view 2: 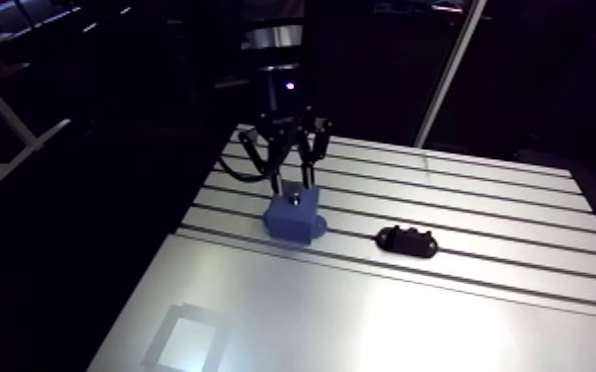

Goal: Pick up the M10 bolt and insert it into the hex recess until seated.

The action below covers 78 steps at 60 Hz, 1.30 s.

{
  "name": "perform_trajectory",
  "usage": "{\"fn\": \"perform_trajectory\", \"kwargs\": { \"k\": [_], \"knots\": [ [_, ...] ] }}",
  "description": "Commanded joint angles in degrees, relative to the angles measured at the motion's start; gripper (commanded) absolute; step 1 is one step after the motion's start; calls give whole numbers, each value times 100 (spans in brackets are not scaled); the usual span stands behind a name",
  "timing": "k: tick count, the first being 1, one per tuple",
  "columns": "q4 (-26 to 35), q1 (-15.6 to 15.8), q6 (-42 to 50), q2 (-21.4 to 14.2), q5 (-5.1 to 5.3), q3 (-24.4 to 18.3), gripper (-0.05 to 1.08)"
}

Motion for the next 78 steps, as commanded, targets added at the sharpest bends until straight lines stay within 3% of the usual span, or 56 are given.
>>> {"fn": "perform_trajectory", "kwargs": {
  "k": [1,61,63,65,68,69,70,71,72,73,74,76,77,78],
  "knots": [
    [-111,0,-50,-32,-2,25,0],
    [-413,26,284,-351,67,-9,1],
    [-413,26,402,-364,61,-18,5],
    [-445,18,695,-366,72,-35,24],
    [-448,10,875,-381,77,-37,32],
    [-448,9,1044,-406,85,-37,43],
    [-448,9,1044,-406,85,-37,43],
    [-441,1,1241,-454,108,-29,56],
    [-441,1,1241,-454,108,-29,56],
    [-447,7,1473,-514,134,-13,70],
    [-447,7,1473,-514,134,-13,70],
    [-456,1,1868,-628,217,22,95],
    [-456,1,1868,-628,217,22,95],
    [-479,0,1993,-682,292,39,100]
  ]
}}
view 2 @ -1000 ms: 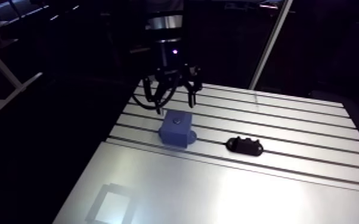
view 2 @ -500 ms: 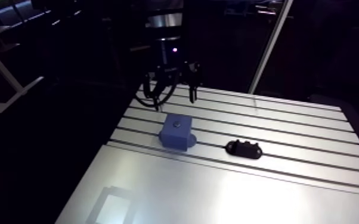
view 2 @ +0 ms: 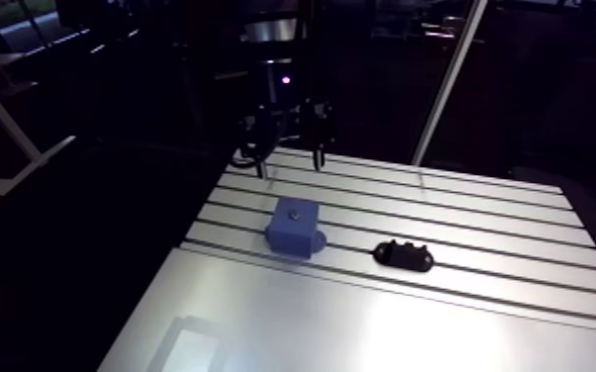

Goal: Pick up the M10 bolt and insert it into the hex recess until seated.

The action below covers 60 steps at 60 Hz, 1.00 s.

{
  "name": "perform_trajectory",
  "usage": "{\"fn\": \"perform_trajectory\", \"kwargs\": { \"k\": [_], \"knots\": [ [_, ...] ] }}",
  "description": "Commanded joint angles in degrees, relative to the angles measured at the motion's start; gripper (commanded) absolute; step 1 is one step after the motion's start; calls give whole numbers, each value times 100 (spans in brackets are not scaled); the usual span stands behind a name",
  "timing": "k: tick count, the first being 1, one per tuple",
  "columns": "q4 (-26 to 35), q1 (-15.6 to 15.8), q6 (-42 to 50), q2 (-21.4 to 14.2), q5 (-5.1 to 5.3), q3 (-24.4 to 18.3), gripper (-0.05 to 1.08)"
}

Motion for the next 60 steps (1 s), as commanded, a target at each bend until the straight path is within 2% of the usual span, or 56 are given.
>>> {"fn": "perform_trajectory", "kwargs": {
  "k": [1,2,3,4,10,17,21,25,40,60],
  "knots": [
    [-47,-12,1193,-295,206,58,100],
    [-66,-12,1264,-340,270,84,103],
    [-66,-12,1264,-340,270,84,103],
    [-76,-27,1312,-377,317,125,105],
    [-239,-30,1331,-499,350,303,108],
    [-705,-30,1347,-664,343,565,108],
    [-1222,-38,1347,-782,293,805,108],
    [-1369,-47,1372,-852,282,931,108],
    [-1528,-65,1354,-876,281,1149,108],
    [-1546,-90,1345,-788,290,1177,108]
  ]
}}
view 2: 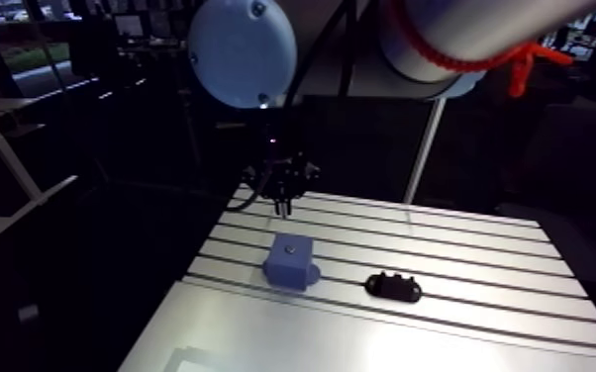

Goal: Pick up the M10 bolt and insert it into the hex recess until seated.

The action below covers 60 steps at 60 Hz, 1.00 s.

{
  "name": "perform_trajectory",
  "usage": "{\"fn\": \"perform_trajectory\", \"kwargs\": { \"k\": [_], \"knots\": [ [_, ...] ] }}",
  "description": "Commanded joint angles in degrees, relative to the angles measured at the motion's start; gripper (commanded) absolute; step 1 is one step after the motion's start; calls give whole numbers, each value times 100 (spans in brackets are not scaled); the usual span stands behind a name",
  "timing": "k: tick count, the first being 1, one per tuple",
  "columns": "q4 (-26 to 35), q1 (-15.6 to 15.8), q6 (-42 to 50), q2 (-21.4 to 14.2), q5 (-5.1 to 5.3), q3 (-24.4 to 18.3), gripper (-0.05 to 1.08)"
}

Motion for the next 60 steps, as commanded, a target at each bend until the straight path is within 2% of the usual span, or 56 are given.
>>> {"fn": "perform_trajectory", "kwargs": {
  "k": [1,27,32,33,37,60],
  "knots": [
    [-26,-23,5,39,15,51,108],
    [-175,-225,-2,144,102,141,108],
    [-175,-244,-3,153,176,160,108],
    [-175,-244,-3,161,227,160,108],
    [-182,-244,-3,170,269,177,108],
    [-191,-252,-3,240,253,212,108]
  ]
}}
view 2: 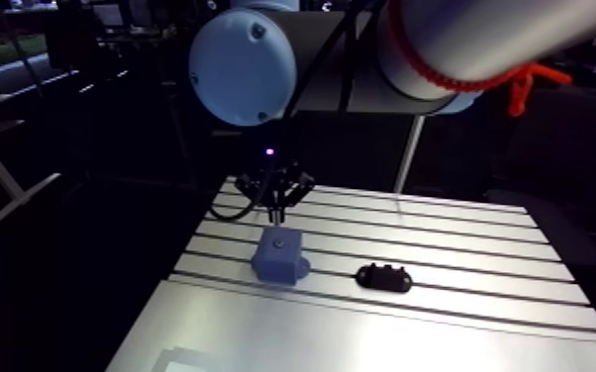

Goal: Pick up the M10 bolt and insert it into the hex recess until seated.

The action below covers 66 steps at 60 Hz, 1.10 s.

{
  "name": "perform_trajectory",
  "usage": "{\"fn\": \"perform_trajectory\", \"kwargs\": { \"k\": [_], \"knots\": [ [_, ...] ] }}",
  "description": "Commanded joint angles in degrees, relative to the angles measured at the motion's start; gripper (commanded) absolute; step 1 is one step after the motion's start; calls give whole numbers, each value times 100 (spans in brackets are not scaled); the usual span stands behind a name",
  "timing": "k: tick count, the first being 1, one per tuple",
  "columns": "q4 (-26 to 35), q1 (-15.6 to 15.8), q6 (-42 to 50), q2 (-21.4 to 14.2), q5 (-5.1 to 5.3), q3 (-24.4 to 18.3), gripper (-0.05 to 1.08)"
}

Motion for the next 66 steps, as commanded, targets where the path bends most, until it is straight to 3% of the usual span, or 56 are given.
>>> {"fn": "perform_trajectory", "kwargs": {
  "k": [1,66],
  "knots": [
    [-13,-18,-6,55,0,31,108],
    [-13,-2,-16,125,-8,121,108]
  ]
}}
